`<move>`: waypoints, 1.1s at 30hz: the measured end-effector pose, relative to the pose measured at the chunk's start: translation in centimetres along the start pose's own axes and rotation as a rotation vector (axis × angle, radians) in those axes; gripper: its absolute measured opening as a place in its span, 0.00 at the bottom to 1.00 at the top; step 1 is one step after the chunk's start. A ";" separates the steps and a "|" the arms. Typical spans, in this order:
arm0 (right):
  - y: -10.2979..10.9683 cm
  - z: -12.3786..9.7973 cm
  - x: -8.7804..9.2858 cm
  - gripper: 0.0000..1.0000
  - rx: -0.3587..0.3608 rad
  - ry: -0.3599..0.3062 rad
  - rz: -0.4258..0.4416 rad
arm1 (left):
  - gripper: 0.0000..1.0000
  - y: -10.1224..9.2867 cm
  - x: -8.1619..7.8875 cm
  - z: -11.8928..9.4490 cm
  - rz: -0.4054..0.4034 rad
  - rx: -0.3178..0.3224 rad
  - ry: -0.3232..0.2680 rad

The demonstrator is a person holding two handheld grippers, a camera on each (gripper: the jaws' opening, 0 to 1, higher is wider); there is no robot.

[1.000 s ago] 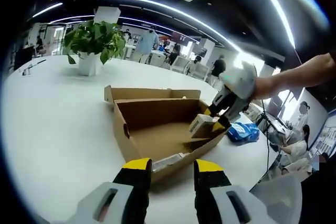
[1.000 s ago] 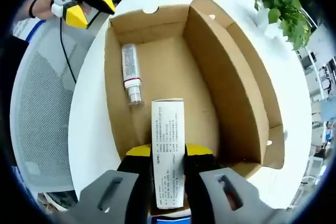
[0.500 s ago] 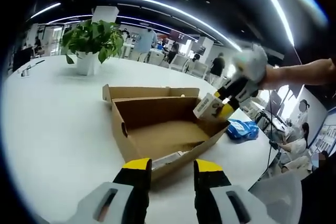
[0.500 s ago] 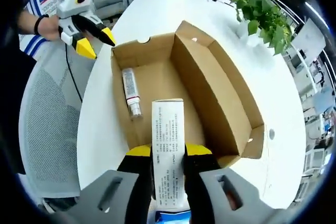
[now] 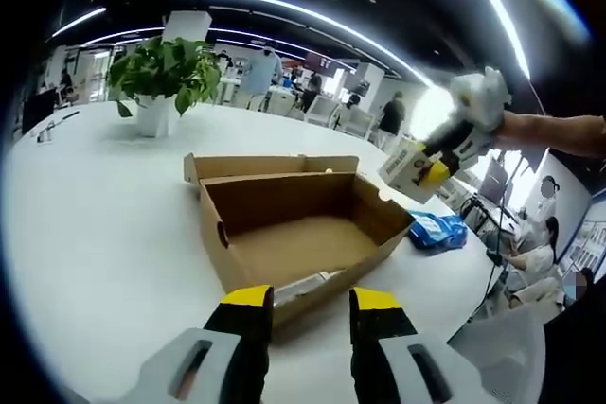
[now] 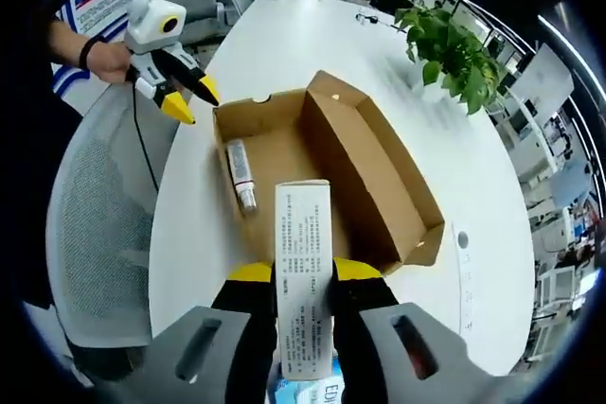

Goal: Operate the shoe box by opening the lid, removing the specified soft item, and placing it in the target area until the item is outside and the box remains undamaged.

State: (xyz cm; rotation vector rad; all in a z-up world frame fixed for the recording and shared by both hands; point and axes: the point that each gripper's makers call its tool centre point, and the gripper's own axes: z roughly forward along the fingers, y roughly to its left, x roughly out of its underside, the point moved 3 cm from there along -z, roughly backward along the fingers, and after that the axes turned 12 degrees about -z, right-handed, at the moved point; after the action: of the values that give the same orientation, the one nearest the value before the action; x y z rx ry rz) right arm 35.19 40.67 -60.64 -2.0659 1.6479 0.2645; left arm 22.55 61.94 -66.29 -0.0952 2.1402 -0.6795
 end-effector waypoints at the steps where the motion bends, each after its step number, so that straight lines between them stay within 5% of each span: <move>1: 0.2 -0.2 0.3 0.18 0.002 0.003 0.004 | 0.32 -0.2 -0.2 -0.1 0.005 0.000 -0.003; 22: 6.1 -5.7 11.6 0.18 0.087 0.046 0.308 | 0.32 -3.8 -1.0 1.7 0.074 0.042 0.027; 33: 9.2 -8.2 17.4 0.18 0.139 0.066 0.438 | 0.32 -7.9 -1.0 3.8 0.124 0.092 0.053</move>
State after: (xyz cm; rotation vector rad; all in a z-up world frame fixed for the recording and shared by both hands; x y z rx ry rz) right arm 29.65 20.25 -63.39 -1.6124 2.0862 0.2193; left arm 24.77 53.86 -63.41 0.1059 2.1415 -0.7135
